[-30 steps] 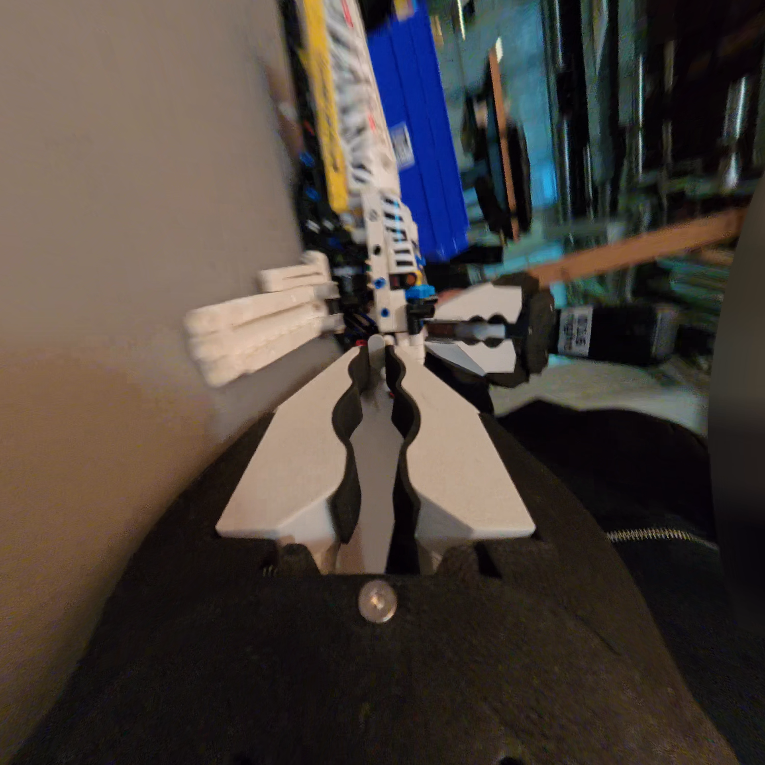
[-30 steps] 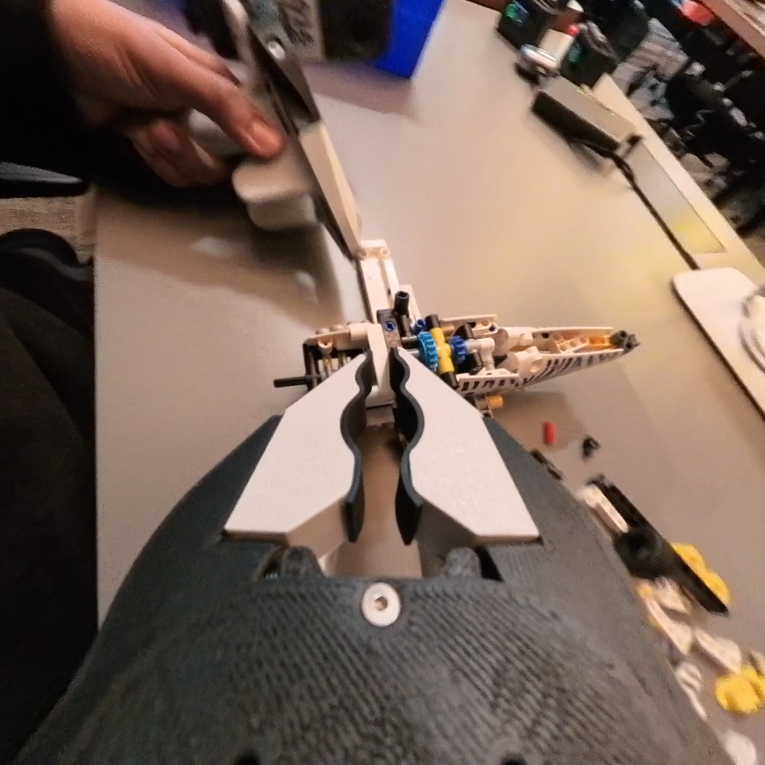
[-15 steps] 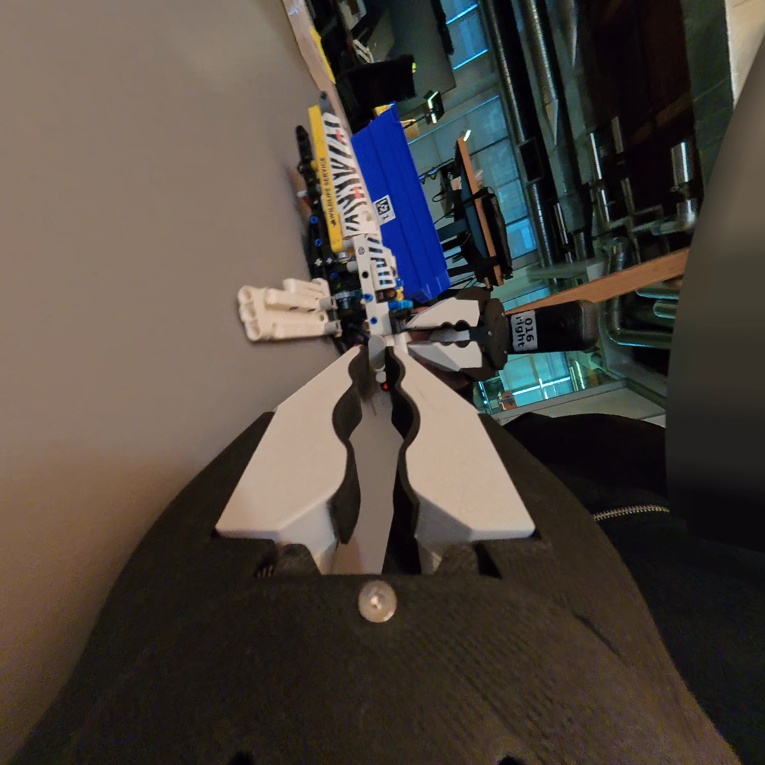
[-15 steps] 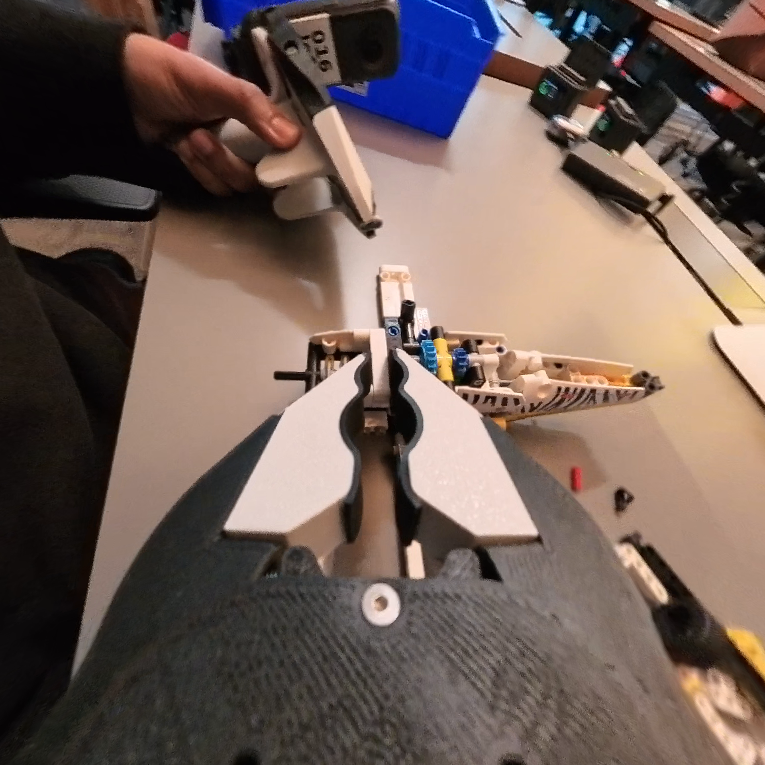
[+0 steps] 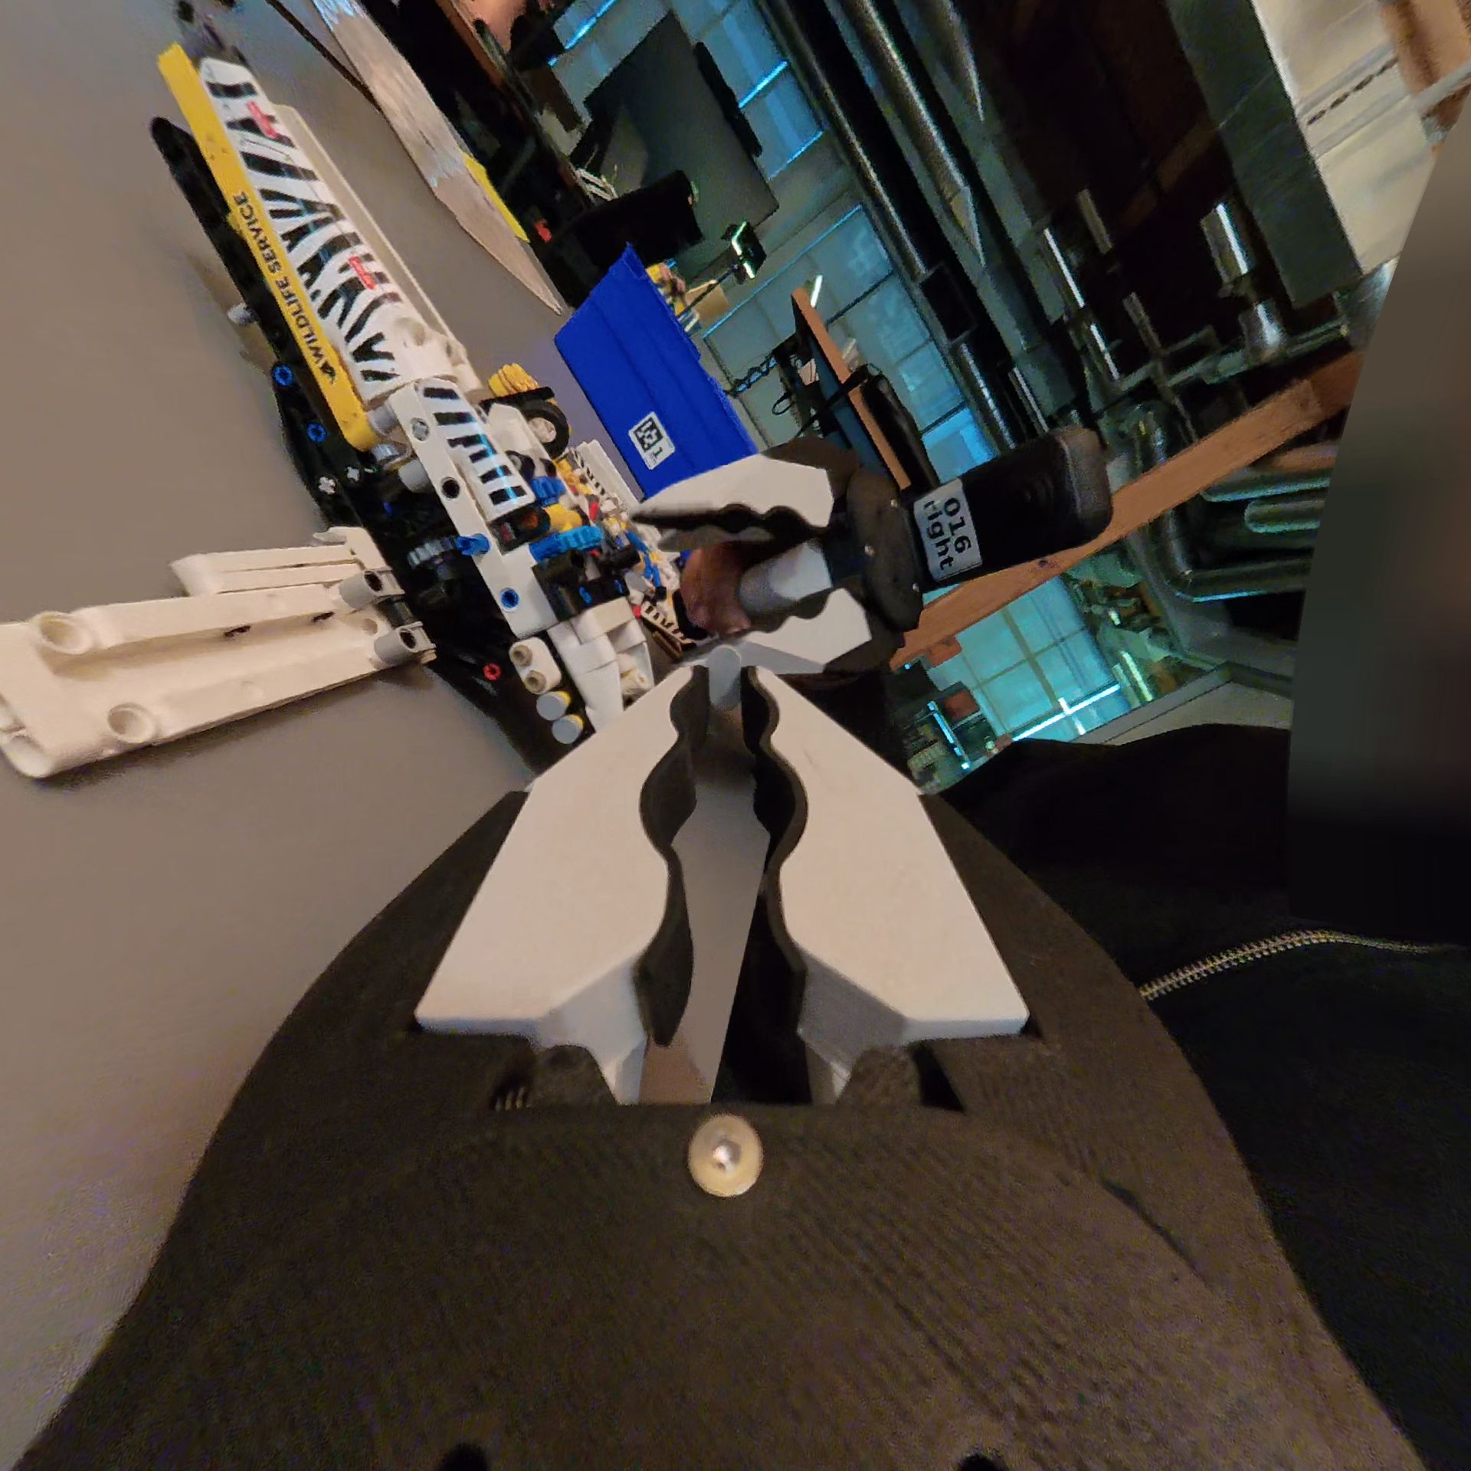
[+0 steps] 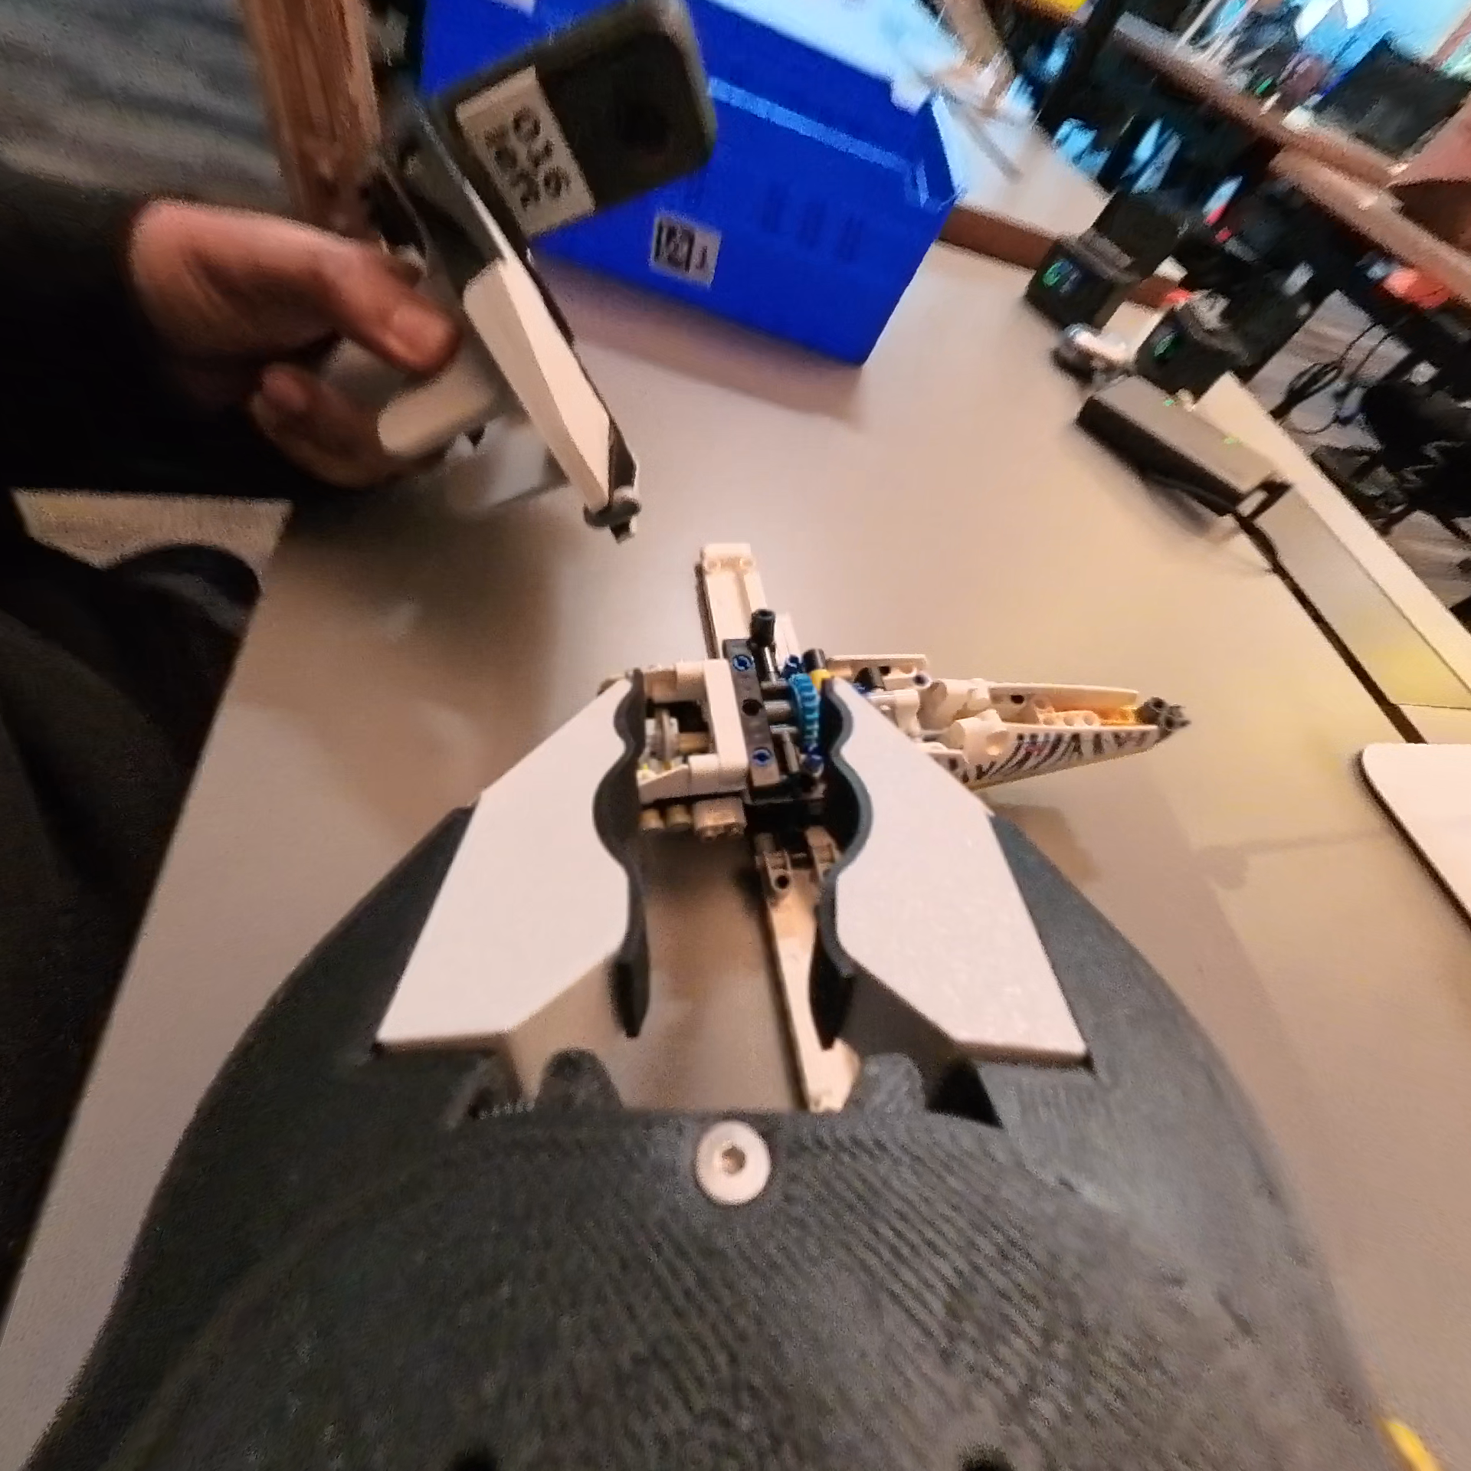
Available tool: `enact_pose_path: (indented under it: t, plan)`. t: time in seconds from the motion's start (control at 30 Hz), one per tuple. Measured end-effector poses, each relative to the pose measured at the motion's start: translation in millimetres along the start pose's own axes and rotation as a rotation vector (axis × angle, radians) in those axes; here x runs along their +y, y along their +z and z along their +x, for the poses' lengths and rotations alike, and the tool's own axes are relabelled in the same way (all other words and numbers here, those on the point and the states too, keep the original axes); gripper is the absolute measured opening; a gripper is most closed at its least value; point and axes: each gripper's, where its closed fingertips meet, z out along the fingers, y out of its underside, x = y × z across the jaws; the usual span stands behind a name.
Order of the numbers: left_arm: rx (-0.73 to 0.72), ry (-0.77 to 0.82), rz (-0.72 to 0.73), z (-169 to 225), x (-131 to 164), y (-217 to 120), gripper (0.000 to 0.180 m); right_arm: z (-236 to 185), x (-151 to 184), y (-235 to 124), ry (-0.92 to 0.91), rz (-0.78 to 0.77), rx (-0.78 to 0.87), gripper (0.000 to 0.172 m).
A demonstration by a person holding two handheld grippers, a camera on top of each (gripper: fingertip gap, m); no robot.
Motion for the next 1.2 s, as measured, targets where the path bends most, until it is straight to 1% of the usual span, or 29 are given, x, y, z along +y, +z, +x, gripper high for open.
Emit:
enact_pose_path:
  t: [0.1,0.2,0.3,0.37,0.4,0.47,0.53,0.67,0.73,0.9,0.93,0.97,1.03,1.07,1.2]
  plan:
    - [0.004,0.029,-0.017,8,5,8,0.005,-7,-9,-25,0.056,0.105,0.041,0.038]
    - [0.036,0.007,-0.043,17,12,21,0.005,-23,-16,-43,0.017,0.183,0.088,0.037]
    - [0.185,-0.145,-0.030,37,13,34,0.006,-36,-25,-49,-0.083,0.234,0.178,0.032]
    - [0.275,-0.217,-0.021,49,11,40,0.006,-43,-27,-47,-0.095,0.229,0.163,0.033]
    - [0.286,-0.228,-0.032,51,14,43,0.006,-45,-28,-47,-0.081,0.235,0.144,0.035]
    - [0.284,-0.224,-0.064,54,21,49,0.006,-47,-32,-48,-0.072,0.262,0.123,0.034]
    - [0.289,-0.230,-0.085,57,25,52,0.006,-46,-34,-50,-0.098,0.273,0.130,0.028]
    - [0.273,-0.245,-0.116,56,34,57,0.006,-49,-37,-51,-0.130,0.287,0.117,0.024]
    - [0.281,-0.255,-0.123,57,37,59,0.006,-50,-35,-50,-0.143,0.274,0.109,0.014]
    - [0.300,-0.262,-0.121,58,36,62,0.005,-48,-34,-53,-0.123,0.277,0.124,0.014]
    - [0.293,-0.262,-0.118,56,36,62,0.008,-46,-34,-55,-0.114,0.278,0.136,0.014]
    - [0.281,-0.258,-0.112,54,35,63,0.014,-42,-32,-59,-0.103,0.278,0.152,0.014]
    - [0.267,-0.243,-0.089,50,31,60,0.022,-26,-22,-68,-0.064,0.243,0.221,0.014]
    - [0.264,-0.231,-0.075,50,28,58,0.023,-12,-11,-74,-0.036,0.199,0.275,0.014]
    - [0.222,-0.156,-0.035,44,18,48,0.026,48,67,-110,0.159,-0.078,0.518,0.014]
